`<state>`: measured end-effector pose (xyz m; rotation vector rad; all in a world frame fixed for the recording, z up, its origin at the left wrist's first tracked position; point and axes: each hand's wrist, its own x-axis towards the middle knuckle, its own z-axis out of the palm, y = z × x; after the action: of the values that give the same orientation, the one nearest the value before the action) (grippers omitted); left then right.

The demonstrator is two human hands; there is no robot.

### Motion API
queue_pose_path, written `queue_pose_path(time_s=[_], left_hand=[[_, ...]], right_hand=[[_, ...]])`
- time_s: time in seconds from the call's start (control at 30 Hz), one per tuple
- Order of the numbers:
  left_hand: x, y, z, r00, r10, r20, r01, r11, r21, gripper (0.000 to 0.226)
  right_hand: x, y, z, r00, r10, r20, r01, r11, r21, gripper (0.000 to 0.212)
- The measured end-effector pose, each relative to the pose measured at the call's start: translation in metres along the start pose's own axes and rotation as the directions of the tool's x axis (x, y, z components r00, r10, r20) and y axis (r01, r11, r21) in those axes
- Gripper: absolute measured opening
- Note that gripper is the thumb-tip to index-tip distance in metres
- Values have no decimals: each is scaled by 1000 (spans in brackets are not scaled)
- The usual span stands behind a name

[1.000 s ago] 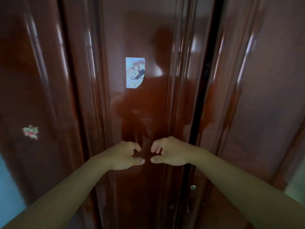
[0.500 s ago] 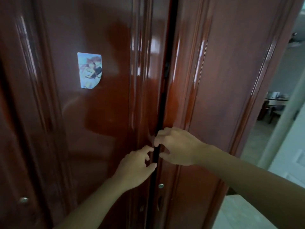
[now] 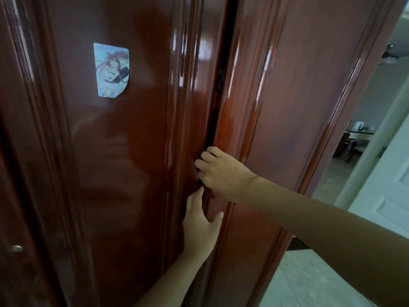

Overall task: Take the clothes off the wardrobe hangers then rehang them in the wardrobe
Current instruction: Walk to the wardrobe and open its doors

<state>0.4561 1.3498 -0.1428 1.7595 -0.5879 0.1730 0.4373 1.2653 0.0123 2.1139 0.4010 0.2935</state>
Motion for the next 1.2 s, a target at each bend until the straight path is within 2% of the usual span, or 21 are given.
queue_pose_path(time_s=[0.1,0.2,0.33,0.43,0.57,0.67,0.73,0.8,0.83,0.93,1.0,1.1,1.2], left_hand=[[-12,-1,14,990,-142,22,142,989,30,93],[-22,-12,20,971,-234,48,230,970,85,72],[-39,-19,13,985,-162,52,154,979,137,48],[-55,-17,12,993,-118,28,110,973,201,46],[-84,-7,17,998,-56,-13,58,973,224,37],[-104,-3,21,999,-39,19,34,972,231,32],[-115,5,23,999,-19,43,9,975,223,39],[-124,13,24,996,-9,91,-12,974,226,52],[-129,18,25,992,-7,128,-25,969,248,51],[-147,34,32,970,-3,245,-77,945,317,24],[-160,46,38,949,4,314,-104,948,301,20],[-176,55,52,900,15,436,-134,960,244,33],[-190,70,69,824,53,564,-183,967,176,64]], right_hand=[[-5,-2,-1,1000,-22,19,23,998,-64,37],[-18,-4,-3,999,-45,4,45,996,-74,42],[-40,-11,-14,998,-57,-32,57,998,-5,35],[-63,-15,-22,995,-81,-66,85,994,66,31],[-91,-19,-27,988,-108,-114,116,991,62,32],[-112,-26,-29,988,-109,-109,116,992,54,25],[-130,-30,-31,987,-100,-129,109,992,67,22],[-149,-32,-36,984,-99,-149,113,989,91,23],[-161,-34,-39,982,-99,-160,118,987,112,24],[-199,-38,-46,982,-62,-180,89,985,145,31],[-225,-42,-48,982,-33,-186,58,990,129,31],[-268,-48,-49,971,26,-239,-4,996,93,23],[-313,-50,-49,954,97,-283,-77,994,83,20]])
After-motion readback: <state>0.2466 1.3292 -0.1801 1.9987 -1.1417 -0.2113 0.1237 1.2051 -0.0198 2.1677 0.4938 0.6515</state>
